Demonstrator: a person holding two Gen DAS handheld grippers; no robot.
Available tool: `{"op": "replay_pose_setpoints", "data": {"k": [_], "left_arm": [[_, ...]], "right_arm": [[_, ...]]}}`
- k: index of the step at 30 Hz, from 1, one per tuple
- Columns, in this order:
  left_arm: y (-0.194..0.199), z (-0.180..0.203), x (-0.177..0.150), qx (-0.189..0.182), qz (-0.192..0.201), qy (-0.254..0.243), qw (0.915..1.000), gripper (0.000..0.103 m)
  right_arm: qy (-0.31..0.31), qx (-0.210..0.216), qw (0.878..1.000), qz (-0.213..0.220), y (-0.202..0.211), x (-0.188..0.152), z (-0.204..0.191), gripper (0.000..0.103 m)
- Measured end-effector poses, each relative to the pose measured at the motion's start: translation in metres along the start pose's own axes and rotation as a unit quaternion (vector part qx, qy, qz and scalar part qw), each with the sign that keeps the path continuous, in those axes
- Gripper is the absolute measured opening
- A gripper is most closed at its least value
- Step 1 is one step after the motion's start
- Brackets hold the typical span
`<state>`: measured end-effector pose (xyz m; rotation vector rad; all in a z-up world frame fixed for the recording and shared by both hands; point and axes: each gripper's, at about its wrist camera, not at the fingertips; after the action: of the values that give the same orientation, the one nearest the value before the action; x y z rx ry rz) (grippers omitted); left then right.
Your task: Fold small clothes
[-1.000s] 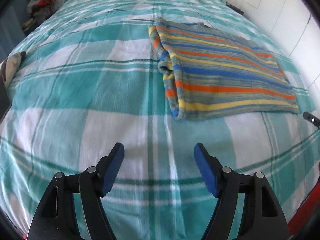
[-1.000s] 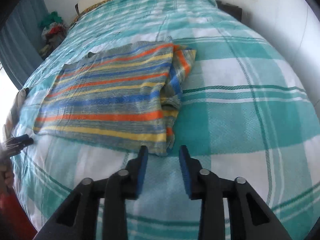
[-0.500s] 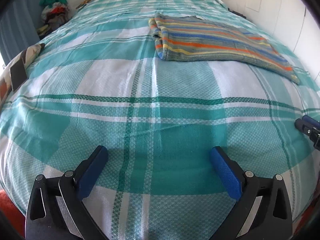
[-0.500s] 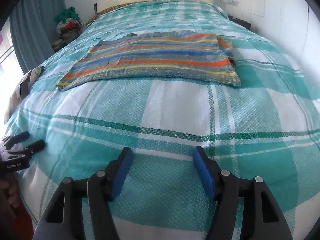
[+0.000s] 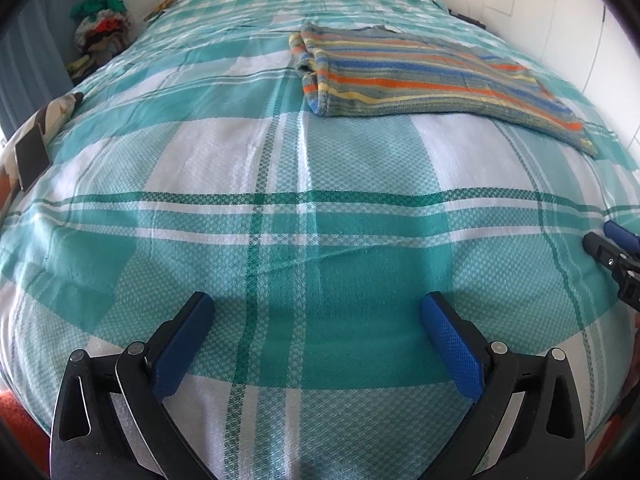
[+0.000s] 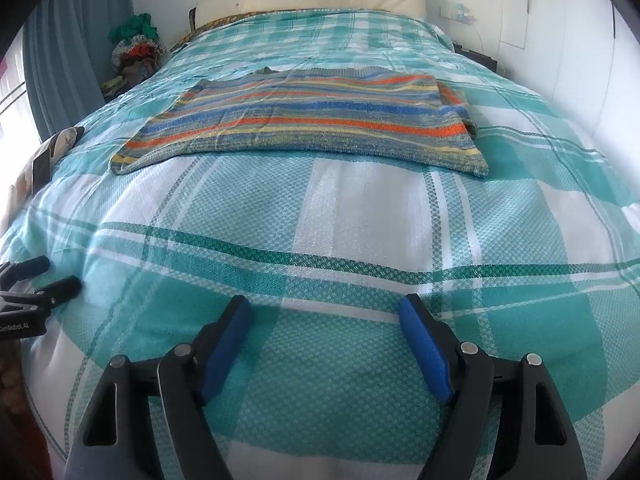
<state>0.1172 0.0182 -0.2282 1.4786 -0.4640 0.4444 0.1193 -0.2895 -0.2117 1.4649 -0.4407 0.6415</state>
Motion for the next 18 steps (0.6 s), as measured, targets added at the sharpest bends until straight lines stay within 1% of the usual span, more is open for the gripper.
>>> {"op": "replay_pose_setpoints", "data": {"k": [18], "left_arm": [[0.0001, 0.0012, -0.0008, 0.003, -0.002, -0.004, 1.0, 0.102]], "right_arm": [[0.0, -0.001, 1.0, 0.0, -0.0002, 0.0004, -0.0002, 0.077]]}}
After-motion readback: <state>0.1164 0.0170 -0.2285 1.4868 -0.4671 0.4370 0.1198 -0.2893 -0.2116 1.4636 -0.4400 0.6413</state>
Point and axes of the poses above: each gripper's, at about its wrist camera, not at the fingertips, and y roughly against the way its jaws point, z to its right, x to its top, and after that the axes turned 9 degrees about y, right-handed
